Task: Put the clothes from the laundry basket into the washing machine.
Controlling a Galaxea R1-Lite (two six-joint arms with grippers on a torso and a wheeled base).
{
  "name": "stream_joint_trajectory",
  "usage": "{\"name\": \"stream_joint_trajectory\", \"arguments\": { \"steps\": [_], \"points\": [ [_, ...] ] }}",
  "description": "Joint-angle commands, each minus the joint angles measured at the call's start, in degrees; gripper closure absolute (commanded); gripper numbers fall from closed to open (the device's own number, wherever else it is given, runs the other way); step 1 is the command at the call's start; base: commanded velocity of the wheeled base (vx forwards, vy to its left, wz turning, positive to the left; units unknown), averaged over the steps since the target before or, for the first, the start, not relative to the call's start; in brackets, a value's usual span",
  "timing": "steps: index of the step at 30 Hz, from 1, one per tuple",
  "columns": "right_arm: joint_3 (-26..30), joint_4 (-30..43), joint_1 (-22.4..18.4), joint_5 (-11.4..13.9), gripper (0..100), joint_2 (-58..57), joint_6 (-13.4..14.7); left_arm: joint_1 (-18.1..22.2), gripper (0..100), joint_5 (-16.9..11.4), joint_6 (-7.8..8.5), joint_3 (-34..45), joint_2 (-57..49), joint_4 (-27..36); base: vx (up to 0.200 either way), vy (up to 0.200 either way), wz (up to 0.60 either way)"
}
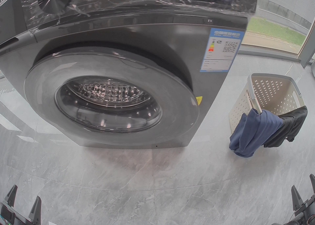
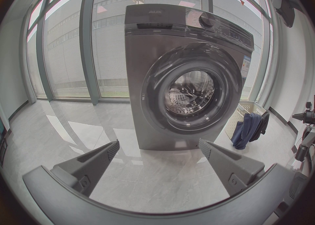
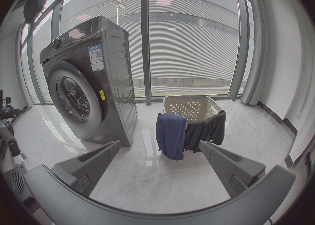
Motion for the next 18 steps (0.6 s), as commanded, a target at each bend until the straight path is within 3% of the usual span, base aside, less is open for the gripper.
{"name": "stream_joint_trajectory", "arguments": {
  "steps": [1,7,16,18],
  "points": [
    [0.9,0.0,0.0,0.0,0,-0.4,0.0,0.0,0,0.0,-0.02,0.9,-1.0,0.0,0.0,0.0,0.0],
    [0.9,0.0,0.0,0.0,0,-0.4,0.2,0.0,0,0.0,-0.02,0.9,-1.0,0.0,-0.2,0.0,0.0],
    [0.9,0.0,0.0,0.0,0,-0.4,0.2,0.0,0,0.0,-0.02,0.9,-1.0,0.0,0.0,0.0,0.0],
    [0.9,0.0,0.0,0.0,0,-0.4,0.2,0.0,0,0.0,-0.02,0.9,-1.0,0.0,0.0,0.2,0.0]
  ]
}}
